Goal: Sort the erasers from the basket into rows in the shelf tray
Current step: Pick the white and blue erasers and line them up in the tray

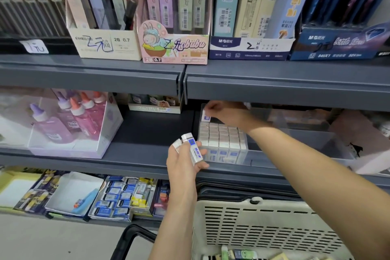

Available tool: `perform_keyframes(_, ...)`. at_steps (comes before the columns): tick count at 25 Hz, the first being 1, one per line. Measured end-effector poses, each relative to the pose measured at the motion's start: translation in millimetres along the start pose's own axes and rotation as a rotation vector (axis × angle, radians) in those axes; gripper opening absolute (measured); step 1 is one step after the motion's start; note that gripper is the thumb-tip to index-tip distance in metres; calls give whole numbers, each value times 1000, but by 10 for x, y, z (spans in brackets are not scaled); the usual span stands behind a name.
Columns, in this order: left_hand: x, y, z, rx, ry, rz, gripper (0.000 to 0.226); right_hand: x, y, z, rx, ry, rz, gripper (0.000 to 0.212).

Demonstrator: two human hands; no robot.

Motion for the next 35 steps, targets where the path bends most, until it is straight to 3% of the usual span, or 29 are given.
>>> perform_keyframes(4,27,10,-38,-4,39,5,10,18,23,105,-124,-138,-39,22)
perform_keyframes(8,4,9,-24,-28,-1,-20,9,-135,-111,40,-150,-73,-62,24)
perform_keyframes(10,-1,14,-20,-26,-28,-24,12,-282,-237,1,-97,-24,-70,21)
perform_keyframes(14,-13,19,12,47,-85,-18,20,-561,-437,15,104,-211,-67,11)
perform_keyframes(17,-16,-6,32,134,-85,2,20,-626,-442,-31,174,-225,-35,4)
perform_keyframes(21,25,-14,-1,143,-9,-2,10,-594,-308,-224,432,-148,60,4)
perform_keyframes(24,63,-27,-34,146,50,-52,13,-351,-154,-372,478,-4,111,14)
perform_keyframes(26,64,-40,-46,214,50,-38,18,-157,-22,-367,392,94,169,19)
perform_keyframes(29,36,-42,-76,345,63,90,19,-1,132,-196,101,79,190,31)
perform_keyframes(33,12,-20,-73,501,-1,242,9,29,142,34,83,7,82,8)
perform_keyframes(35,11,-16,-73,547,-23,261,16,61,131,107,-22,-29,23,14)
Point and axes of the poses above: each hand's wrist, its own x-axis towards the middle knuckle, its own z-axis out of the palm, y = z × x, the point moved 3 cm from there along x, towards the middle knuckle, and after that the axes turned 5 degrees about -z, right-handed, at the moved point
